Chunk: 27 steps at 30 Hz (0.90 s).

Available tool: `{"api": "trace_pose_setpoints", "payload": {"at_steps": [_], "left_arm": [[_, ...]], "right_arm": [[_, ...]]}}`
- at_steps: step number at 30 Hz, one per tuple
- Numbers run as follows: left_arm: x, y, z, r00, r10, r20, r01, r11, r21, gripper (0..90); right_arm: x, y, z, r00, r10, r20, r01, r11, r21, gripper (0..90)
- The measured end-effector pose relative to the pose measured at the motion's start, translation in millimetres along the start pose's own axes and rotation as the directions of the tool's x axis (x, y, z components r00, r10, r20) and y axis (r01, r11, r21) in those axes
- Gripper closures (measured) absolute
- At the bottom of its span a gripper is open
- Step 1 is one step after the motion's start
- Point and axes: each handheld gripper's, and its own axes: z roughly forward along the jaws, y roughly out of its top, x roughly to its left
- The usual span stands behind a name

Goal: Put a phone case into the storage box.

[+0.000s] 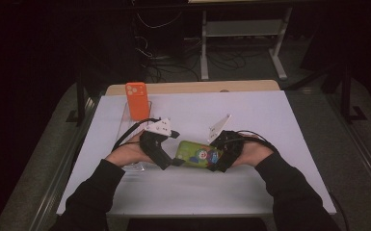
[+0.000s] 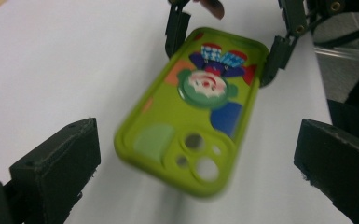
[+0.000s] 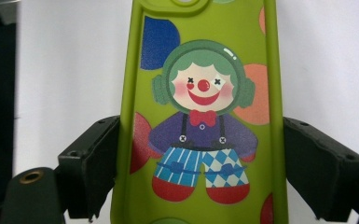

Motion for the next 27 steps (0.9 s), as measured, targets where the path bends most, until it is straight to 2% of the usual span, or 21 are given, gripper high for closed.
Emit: {"api": "trace_pose_setpoints", "payload": {"at_steps": [4,8,11,18,19,21,24,27], "left_arm": [[-3.4,5.7,6.5,0.9974,0.063,0.034,-0.065,0.9959,0.062,0.0],[-7.8,7.9,13.5,0.9926,0.101,0.067,-0.108,0.9893,0.098,0.0],[-11.3,5.6,20.2,0.992,0.1,0.077,-0.11,0.9843,0.138,0.0],[-11.0,1.4,29.2,0.9907,0.103,0.088,-0.118,0.9762,0.182,0.0],[-11.5,0.7,30.4,0.991,0.097,0.092,-0.112,0.9773,0.18,0.0],[-11.7,-0.1,32.6,0.9906,0.097,0.097,-0.114,0.9752,0.19,0.0],[-12.7,-1.5,35.3,0.9907,0.087,0.105,-0.105,0.9767,0.187,0.0],[-12.5,-1.8,35.7,0.992,0.082,0.096,-0.099,0.9778,0.185,4.6]], "right_arm": [[7.9,4.8,-1.2,0.9987,-0.045,-0.025,0.045,0.999,-0.009,15.1],[12.6,8.5,-2.2,0.9969,-0.072,-0.03,0.071,0.997,-0.026,15.1],[14.5,9.9,-1.0,0.9944,-0.098,-0.038,0.097,0.995,-0.029,15.1],[17.5,11.6,-1.2,0.9934,-0.103,-0.052,0.101,0.994,-0.03,15.1],[19.2,11.4,-1.7,0.9949,-0.082,-0.059,0.081,0.996,-0.022,15.0],[19.6,11.9,-1.9,0.9949,-0.081,-0.061,0.079,0.997,-0.026,15.0],[20.4,12.3,-1.8,0.9946,-0.083,-0.062,0.082,0.996,-0.023,15.1],[20.9,12.7,-1.1,0.9941,-0.085,-0.068,0.084,0.996,-0.024,15.1]]}}
